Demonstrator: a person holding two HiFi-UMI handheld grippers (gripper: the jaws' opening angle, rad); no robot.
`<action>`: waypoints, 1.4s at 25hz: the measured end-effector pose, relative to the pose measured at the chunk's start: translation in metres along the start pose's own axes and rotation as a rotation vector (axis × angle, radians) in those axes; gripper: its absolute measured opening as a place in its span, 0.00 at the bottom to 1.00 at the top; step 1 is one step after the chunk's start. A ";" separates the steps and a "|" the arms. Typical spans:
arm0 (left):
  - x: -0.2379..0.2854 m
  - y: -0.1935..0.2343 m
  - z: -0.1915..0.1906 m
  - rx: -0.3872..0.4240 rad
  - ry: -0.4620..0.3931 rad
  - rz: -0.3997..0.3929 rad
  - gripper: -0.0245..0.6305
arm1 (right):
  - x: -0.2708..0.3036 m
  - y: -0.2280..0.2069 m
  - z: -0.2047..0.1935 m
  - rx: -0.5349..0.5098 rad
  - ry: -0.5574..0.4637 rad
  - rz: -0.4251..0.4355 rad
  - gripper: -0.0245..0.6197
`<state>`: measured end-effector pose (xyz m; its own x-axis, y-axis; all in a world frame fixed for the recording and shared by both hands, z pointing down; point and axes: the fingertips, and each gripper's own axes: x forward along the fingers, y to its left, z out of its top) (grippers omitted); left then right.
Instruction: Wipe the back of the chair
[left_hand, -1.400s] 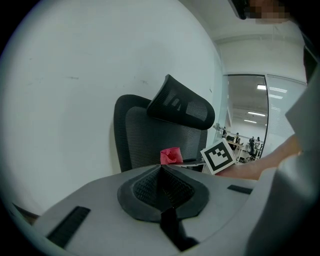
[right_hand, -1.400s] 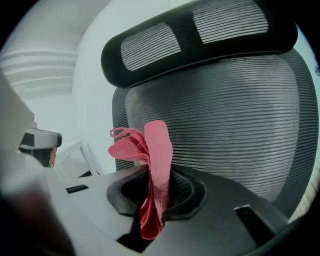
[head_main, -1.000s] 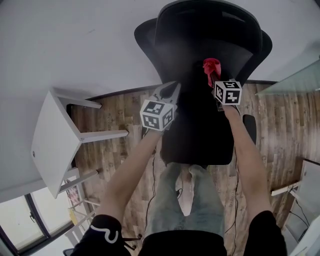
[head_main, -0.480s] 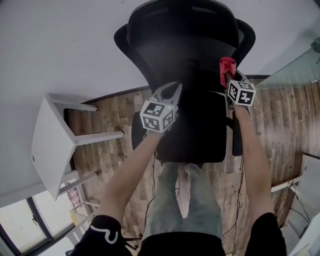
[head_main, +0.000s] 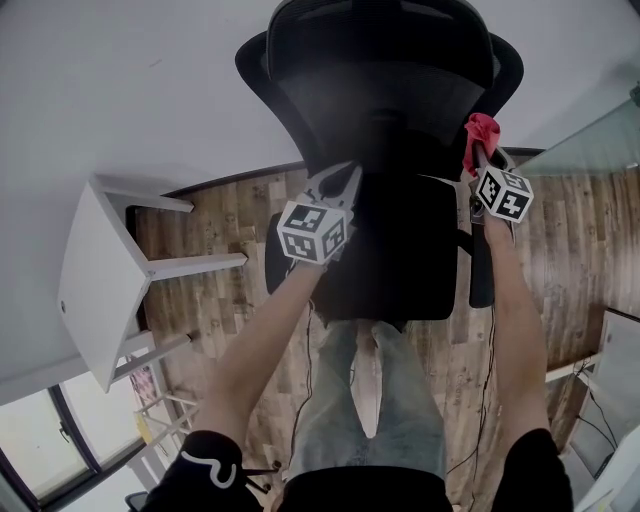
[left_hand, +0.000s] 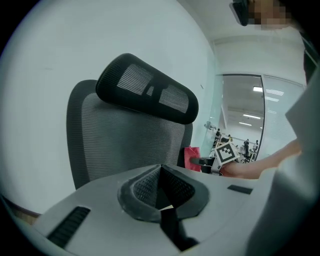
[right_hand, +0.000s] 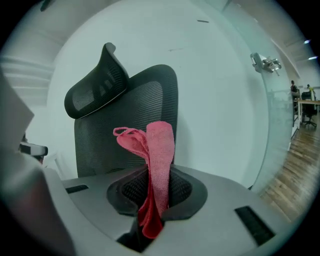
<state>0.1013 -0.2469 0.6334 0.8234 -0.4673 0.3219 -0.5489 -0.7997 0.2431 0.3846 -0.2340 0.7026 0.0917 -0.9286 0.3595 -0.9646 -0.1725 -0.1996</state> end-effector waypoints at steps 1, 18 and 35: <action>-0.004 0.005 -0.002 -0.006 -0.002 0.007 0.07 | 0.002 0.012 -0.003 0.001 -0.002 0.017 0.15; -0.132 0.148 -0.034 -0.058 -0.006 0.147 0.07 | 0.079 0.314 -0.086 -0.100 0.142 0.346 0.15; -0.176 0.236 -0.051 -0.069 0.008 0.189 0.07 | 0.120 0.379 -0.131 -0.168 0.233 0.370 0.15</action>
<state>-0.1800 -0.3340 0.6806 0.7036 -0.6038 0.3746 -0.7026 -0.6702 0.2393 -0.0027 -0.3680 0.7894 -0.3053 -0.8159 0.4910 -0.9505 0.2297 -0.2093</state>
